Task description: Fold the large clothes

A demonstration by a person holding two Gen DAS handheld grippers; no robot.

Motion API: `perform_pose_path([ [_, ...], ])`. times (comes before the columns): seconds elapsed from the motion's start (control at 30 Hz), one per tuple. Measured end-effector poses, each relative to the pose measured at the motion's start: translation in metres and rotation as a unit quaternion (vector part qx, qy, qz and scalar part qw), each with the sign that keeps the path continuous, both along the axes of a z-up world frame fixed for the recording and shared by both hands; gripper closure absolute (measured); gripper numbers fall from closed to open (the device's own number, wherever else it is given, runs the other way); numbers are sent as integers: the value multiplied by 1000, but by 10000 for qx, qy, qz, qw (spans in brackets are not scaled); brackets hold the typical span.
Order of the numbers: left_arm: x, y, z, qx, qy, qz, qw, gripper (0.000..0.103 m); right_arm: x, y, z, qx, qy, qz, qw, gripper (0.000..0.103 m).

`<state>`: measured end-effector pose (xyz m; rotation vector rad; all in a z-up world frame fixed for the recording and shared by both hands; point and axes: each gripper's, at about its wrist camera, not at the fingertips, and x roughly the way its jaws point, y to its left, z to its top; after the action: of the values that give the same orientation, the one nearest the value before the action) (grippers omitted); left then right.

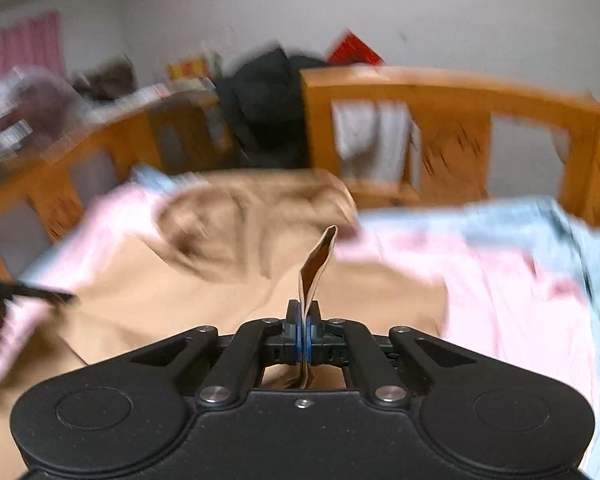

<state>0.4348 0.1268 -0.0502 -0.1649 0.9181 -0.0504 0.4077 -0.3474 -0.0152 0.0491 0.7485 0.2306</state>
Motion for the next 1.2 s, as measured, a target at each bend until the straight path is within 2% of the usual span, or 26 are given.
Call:
perform_pose_path([
  [0.03, -1, 1, 2, -11, -30, 28, 10000, 83, 1, -2, -20, -117, 190, -67, 9997, 102],
  [0.1, -7, -2, 12, 179, -219, -15, 9996, 76, 0, 0, -47, -526, 478, -218, 9972, 94],
  [0.13, -12, -5, 19, 391, -397, -61, 9984, 59, -3, -1, -51, -520, 544, -404, 9963, 84],
  [0.17, -17, -10, 26, 608, -582, -123, 9964, 36, -8, -1, -49, -443, 458, -517, 9966, 79],
  [0.2, -23, -15, 33, 802, -820, -184, 9932, 28, -13, 2, -44, -457, 307, -517, 9971, 73],
  [0.23, -30, -21, 39, 933, -1067, -289, 9895, 21, -17, 9, -39, -582, 149, -468, 9971, 60],
  [0.27, -34, -28, 44, 1031, -1228, -446, 9861, 21, -22, 20, -33, -757, -87, -281, 9967, 54],
  [0.37, -38, -54, 48, 1084, -1301, -970, 9808, 20, -27, 55, -22, -924, -454, 482, 9935, 49],
  [0.5, -32, -87, 28, 949, -968, -1404, 9808, 20, -19, 108, -37, -682, -109, 1127, 9912, 47],
  [0.6, -15, -100, -11, 1149, -116, -1559, 9810, 21, -15, 132, -66, -883, 330, 1317, 9868, 47],
  [0.63, -12, -100, -23, 1171, -18, -1613, 9799, 19, -13, 135, -77, -998, 474, 1347, 9847, 48],
  [0.67, -15, -98, -24, 1116, -189, -1593, 9807, 18, -13, 132, -83, -877, 490, 1322, 9861, 47],
  [0.73, -16, -96, -19, 1090, -165, -1610, 9808, 19, -5, 120, -75, -484, 687, 1117, 9902, 47],
  [0.8, -19, -90, -12, 936, -278, -1563, 9829, 18, 4, 105, -53, -274, 455, 948, 9941, 47],
  [0.87, -22, -86, -7, 736, -400, -1599, 9836, 15, 27, 93, -30, -420, 199, 792, 9958, 36],
  [0.97, -25, -87, -1, 557, -499, -1470, 9863, 13, 97, 84, -8, -615, 46, 206, 9979, 34],
  [1.03, -29, -85, 0, 394, -477, -1417, 9880, 11, 148, 76, -9, -654, 100, -278, 9974, 35],
  [1.1, -35, -81, 1, 257, -411, -1378, 9893, 9, 202, 76, -17, -903, 116, -752, 9930, 41],
  [1.2, -44, -72, 4, 134, -374, -1325, 9904, 6, 247, 68, -24, -953, 234, -1095, 9891, 44],
])
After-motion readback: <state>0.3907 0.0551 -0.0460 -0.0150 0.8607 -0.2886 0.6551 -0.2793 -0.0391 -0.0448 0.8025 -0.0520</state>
